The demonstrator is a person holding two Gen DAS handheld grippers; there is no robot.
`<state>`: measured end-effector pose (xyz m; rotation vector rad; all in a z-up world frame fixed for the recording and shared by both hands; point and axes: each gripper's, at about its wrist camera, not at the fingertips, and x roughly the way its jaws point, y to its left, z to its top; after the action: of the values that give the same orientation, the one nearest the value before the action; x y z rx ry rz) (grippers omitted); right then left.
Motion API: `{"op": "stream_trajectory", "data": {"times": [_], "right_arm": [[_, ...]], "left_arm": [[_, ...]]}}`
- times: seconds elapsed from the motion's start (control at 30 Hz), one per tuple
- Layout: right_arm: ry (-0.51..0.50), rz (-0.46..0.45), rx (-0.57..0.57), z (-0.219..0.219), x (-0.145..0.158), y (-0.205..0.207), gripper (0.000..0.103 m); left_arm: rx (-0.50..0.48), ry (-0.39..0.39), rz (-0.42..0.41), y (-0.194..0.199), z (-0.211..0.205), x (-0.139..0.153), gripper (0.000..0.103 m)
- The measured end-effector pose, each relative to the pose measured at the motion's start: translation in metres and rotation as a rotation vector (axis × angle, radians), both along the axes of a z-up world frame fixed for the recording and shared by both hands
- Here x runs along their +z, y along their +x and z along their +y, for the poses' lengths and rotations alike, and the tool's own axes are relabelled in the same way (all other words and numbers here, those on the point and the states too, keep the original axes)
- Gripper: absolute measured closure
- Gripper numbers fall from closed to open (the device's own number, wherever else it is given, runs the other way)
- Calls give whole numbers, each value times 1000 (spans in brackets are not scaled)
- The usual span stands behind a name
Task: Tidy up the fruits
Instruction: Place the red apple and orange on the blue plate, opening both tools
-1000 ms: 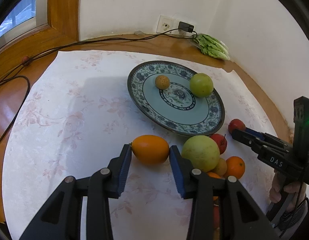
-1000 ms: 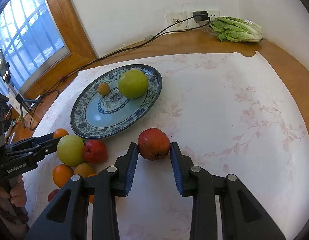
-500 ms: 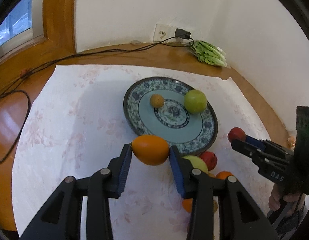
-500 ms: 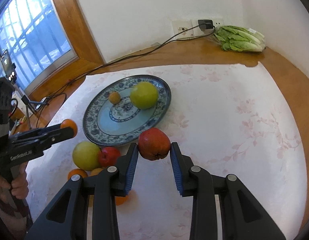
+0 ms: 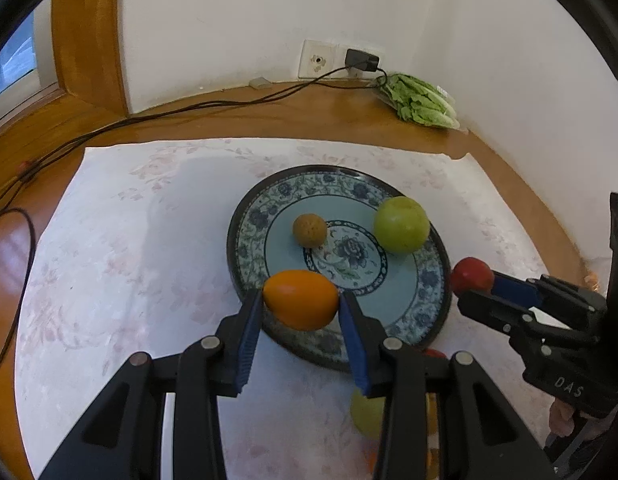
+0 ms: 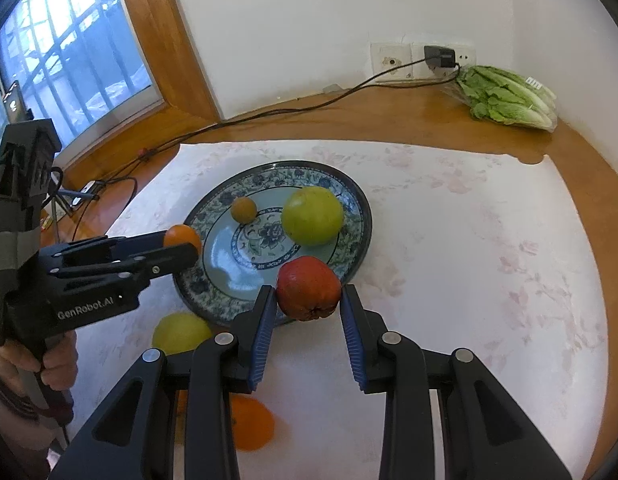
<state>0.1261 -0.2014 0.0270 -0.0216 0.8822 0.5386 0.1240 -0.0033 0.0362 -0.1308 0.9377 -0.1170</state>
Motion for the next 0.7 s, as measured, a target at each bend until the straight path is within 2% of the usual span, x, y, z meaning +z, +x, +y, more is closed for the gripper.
{"op": "stream_trajectory", "data": {"times": [0.2,0.3,0.7], "right_arm": [[-22,10,3,9,-9,15,69],[-44,-23,2,14,-10,18,69],[-24,-57,16,25,-22,35,69]], "left_arm": [[-8,1,-3,15,-6,-4,62],[-13,3,0,21,-10,-10,62],[-8,8,-45,38,-16,-17,62]]}}
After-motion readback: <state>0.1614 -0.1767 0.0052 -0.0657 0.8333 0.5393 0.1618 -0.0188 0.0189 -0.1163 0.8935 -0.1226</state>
